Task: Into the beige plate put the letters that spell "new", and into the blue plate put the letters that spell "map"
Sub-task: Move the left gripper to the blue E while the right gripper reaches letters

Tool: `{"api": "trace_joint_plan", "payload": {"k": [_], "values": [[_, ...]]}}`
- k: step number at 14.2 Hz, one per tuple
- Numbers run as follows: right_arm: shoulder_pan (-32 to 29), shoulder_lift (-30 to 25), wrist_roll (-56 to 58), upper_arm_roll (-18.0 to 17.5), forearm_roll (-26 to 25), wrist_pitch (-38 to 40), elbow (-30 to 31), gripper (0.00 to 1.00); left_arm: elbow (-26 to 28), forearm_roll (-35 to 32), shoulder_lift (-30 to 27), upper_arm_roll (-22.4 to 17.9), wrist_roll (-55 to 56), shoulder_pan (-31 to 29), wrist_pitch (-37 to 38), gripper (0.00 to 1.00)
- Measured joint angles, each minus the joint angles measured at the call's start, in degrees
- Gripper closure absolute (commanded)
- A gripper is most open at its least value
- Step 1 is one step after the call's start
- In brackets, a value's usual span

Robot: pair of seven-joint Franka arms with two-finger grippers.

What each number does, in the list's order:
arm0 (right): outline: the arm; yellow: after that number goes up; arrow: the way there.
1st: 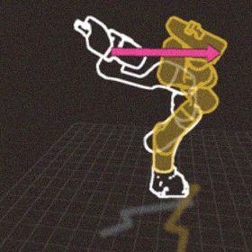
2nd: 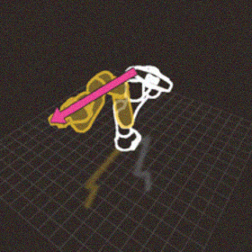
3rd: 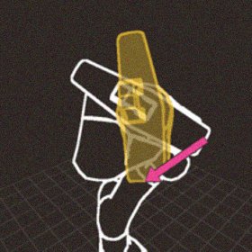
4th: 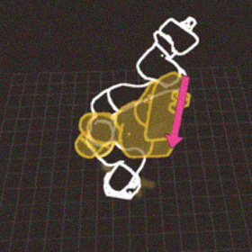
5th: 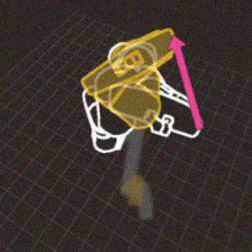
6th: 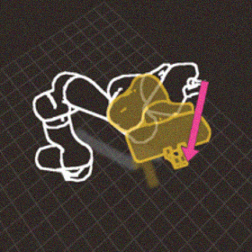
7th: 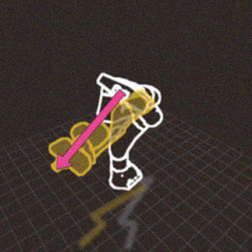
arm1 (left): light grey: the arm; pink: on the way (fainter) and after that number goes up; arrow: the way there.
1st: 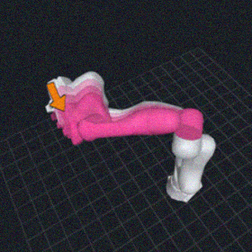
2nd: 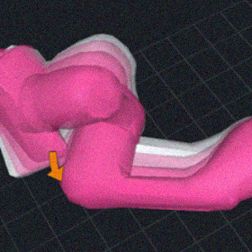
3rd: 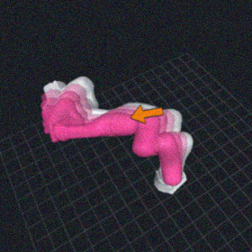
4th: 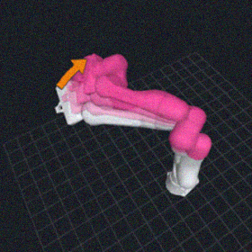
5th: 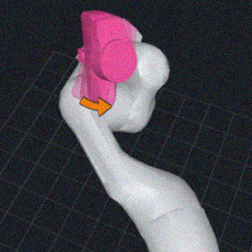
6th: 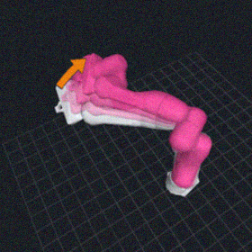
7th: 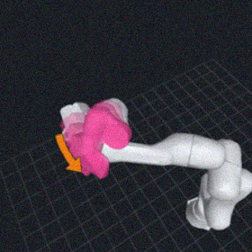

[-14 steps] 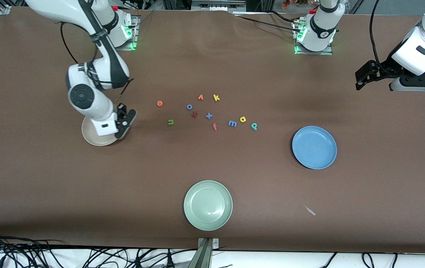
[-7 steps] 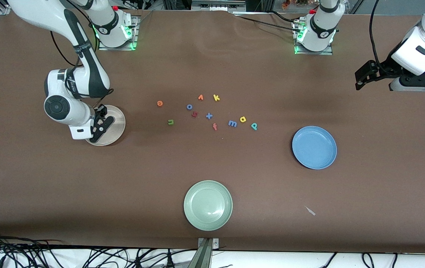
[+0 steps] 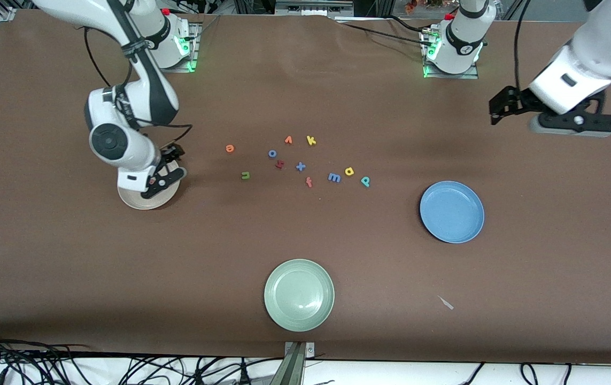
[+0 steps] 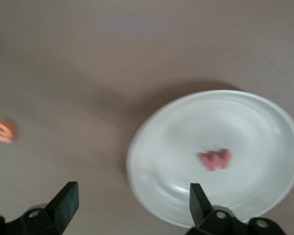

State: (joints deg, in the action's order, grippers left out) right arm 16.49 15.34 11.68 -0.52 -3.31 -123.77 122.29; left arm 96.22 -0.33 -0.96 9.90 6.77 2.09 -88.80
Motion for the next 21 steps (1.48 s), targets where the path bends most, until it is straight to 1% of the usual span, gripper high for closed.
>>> {"api": "trace_joint_plan", "payload": {"k": [1, 3, 5, 7, 8, 11, 13, 14, 16, 17, 21], "values": [[0.1, -0.7, -5.4, -2.3, 0.0, -1.9, 1.2, 0.0, 0.0, 0.0, 1.5, 1.1, 0.1, 0.1, 0.0, 0.0], [0.2, -1.8, -15.1, -6.8, 0.0, -8.3, 5.2, 0.0, 0.1, 0.0, 5.1, 2.7, 0.1, 0.6, -0.1, 0.0], [0.3, -2.4, -22.8, -10.7, 0.0, -14.4, 9.6, 0.0, -0.1, 0.0, 9.9, 3.1, 0.1, 2.2, -1.9, 0.0], [0.4, -2.5, -28.5, -13.6, 0.0, -18.0, 12.6, 0.0, -1.4, 0.0, 15.6, 3.1, 0.1, 5.0, -4.1, 0.0], [0.5, -2.5, -30.0, -14.5, 0.0, -19.4, 13.7, 0.0, -2.5, 0.0, 18.5, 3.1, 0.2, 6.2, -4.9, 0.0], [0.4, -2.4, -31.4, -14.8, 0.0, -25.7, 17.8, 0.0, -6.5, 0.0, 25.9, 3.1, 0.4, 8.7, -8.1, 0.0], [0.5, -2.0, -32.3, -14.8, 0.0, -29.0, 19.9, 0.01, -7.6, 0.0, 28.4, 3.2, 2.4, 9.9, -10.9, 0.0], [0.7, -1.7, -32.5, -14.8, 0.0, -29.6, 20.3, 0.03, -7.7, 0.0, 29.2, 3.2, 5.1, 10.3, -11.7, 0.0], [1.4, -1.2, -33.2, -14.9, 0.0, -30.1, 20.5, 0.08, -7.8, 0.0, 30.6, 3.2, 11.6, 11.0, -12.9, 0.0], [1.6, -0.8, -33.4, -14.9, 0.0, -30.7, 20.5, 0.08, -7.8, 0.0, 31.5, 3.2, 15.2, 11.5, -13.6, 0.0], [1.8, 0.7, -33.5, -14.9, 0.0, -32.6, 20.5, 0.18, -7.8, 0.0, 35.6, 3.3, 35.4, 15.2, -16.9, 0.0]]}}
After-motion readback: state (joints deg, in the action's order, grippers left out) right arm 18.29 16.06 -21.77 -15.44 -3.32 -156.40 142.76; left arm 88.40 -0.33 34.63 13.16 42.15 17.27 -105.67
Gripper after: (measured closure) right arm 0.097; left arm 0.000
